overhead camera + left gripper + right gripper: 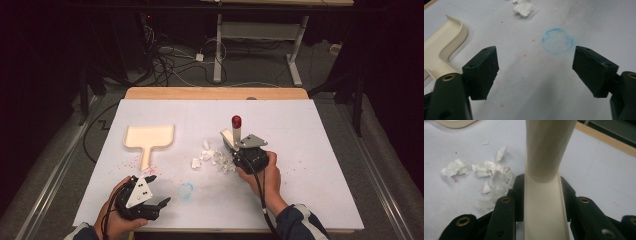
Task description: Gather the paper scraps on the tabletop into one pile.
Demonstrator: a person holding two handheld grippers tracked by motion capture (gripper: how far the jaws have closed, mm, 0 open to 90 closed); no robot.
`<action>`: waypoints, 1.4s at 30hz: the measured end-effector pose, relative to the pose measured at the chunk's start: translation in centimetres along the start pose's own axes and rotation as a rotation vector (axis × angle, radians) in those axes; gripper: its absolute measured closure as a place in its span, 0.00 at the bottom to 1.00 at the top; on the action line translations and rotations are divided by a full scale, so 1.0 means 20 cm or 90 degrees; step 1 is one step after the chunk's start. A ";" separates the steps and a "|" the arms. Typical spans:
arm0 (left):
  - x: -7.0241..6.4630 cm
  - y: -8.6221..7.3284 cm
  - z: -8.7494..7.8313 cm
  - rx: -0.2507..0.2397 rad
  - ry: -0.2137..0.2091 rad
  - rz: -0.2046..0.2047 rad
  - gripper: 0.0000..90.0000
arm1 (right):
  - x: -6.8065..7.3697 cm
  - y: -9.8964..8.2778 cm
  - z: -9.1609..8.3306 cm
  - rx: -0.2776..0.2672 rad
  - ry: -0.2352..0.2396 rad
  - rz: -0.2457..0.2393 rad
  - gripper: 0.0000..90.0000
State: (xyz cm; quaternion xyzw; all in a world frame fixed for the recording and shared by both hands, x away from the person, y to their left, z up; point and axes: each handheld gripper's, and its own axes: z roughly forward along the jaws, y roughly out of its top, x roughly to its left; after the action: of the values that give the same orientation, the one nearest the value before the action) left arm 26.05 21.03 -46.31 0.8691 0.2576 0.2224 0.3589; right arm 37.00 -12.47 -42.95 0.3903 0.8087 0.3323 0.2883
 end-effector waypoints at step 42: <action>0.06 -0.05 -0.05 0.002 0.017 -0.033 0.23 | 0.19 0.15 0.28 -0.039 0.079 0.235 0.75</action>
State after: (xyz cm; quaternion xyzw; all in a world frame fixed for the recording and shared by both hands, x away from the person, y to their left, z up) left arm 26.03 22.86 -46.09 0.8596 0.2851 0.2243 0.3599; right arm 40.41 -6.24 -44.82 0.5019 0.7292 0.4272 0.1840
